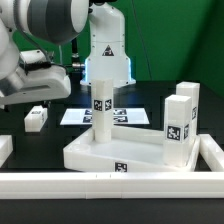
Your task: Assemble desk
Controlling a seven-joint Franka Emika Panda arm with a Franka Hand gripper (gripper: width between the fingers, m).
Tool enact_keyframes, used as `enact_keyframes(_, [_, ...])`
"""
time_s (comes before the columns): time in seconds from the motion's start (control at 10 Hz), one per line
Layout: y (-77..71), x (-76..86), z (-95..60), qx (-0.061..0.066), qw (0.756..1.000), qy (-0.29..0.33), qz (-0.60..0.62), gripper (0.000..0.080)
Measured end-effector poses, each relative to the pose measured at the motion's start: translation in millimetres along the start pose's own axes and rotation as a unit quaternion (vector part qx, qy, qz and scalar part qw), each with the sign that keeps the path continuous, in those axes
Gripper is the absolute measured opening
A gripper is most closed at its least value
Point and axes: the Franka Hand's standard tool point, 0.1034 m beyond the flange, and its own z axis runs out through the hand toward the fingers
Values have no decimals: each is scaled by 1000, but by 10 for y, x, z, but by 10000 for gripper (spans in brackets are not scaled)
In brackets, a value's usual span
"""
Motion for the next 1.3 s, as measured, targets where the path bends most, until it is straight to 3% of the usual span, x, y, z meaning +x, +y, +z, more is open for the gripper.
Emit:
enact_keyframes(0.4, [16, 2, 35, 1, 1000, -2, 1, 649])
enact_keyframes(0.6, [31, 9, 439, 6, 999, -36, 23, 649])
enact_keyframes(0.7, [1, -8, 560, 9, 998, -54, 30, 649])
enact_keyframes(0.9, [17, 8, 538, 8, 998, -51, 29, 649])
enact_keyframes(1.1, [18, 5, 546, 8, 998, -52, 30, 392])
enact_keyframes(1.2, [19, 4, 547, 8, 998, -52, 30, 392])
enact_keyframes(1.3, [20, 4, 547, 8, 998, -52, 30, 285])
